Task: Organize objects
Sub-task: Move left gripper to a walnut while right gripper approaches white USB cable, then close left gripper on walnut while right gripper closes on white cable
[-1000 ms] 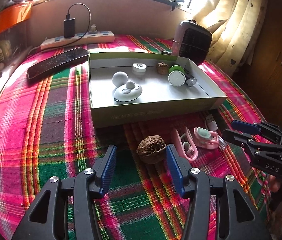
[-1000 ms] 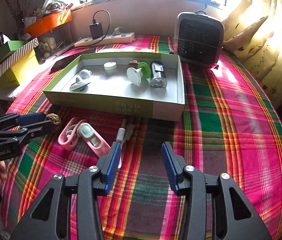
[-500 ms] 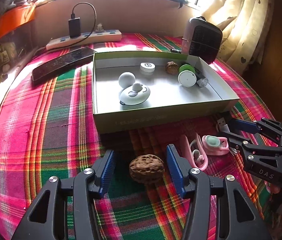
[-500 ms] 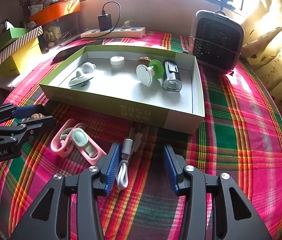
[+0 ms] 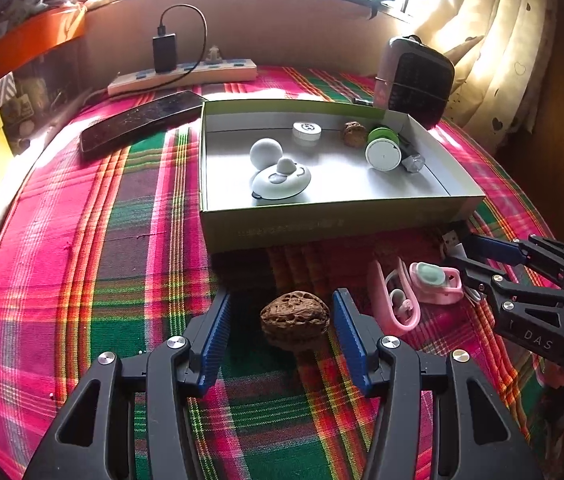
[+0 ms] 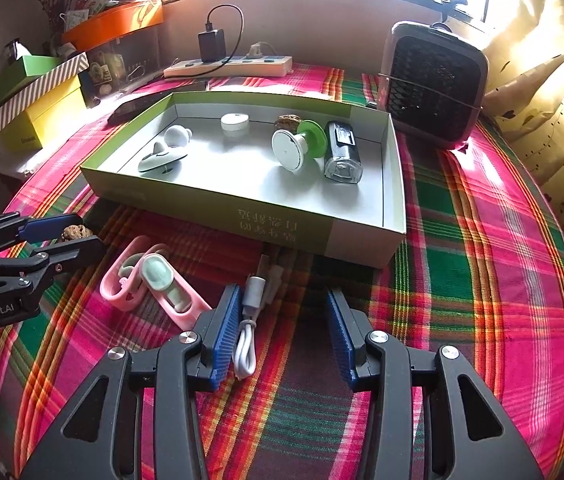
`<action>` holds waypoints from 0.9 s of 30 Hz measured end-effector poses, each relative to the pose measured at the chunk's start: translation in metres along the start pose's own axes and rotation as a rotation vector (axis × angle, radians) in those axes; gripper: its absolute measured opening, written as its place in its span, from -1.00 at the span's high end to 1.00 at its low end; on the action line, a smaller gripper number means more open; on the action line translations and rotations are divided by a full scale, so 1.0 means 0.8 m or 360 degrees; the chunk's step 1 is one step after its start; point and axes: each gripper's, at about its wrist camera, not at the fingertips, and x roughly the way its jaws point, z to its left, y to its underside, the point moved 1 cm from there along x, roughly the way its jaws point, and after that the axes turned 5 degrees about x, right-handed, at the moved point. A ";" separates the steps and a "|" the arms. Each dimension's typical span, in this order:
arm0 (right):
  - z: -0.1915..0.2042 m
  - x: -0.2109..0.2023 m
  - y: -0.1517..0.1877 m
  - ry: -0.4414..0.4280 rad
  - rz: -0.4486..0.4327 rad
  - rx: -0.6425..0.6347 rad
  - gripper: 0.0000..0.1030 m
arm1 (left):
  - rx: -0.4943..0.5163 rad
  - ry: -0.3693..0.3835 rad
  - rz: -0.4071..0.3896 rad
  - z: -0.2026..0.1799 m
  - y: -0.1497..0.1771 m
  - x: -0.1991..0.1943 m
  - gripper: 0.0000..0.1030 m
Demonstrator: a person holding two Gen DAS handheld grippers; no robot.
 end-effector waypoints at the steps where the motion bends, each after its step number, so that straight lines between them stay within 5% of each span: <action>1: 0.001 0.000 0.000 -0.0003 0.0000 0.0000 0.26 | -0.0004 -0.0004 -0.0002 0.000 0.000 0.000 0.04; 10: 0.000 -0.001 0.000 0.0014 -0.0006 0.0006 0.64 | -0.0032 -0.0041 -0.0015 0.004 0.002 -0.001 0.28; 27: 0.000 -0.001 0.001 0.0022 -0.0007 0.0009 0.70 | -0.0047 -0.0043 -0.0027 0.008 0.003 -0.003 0.40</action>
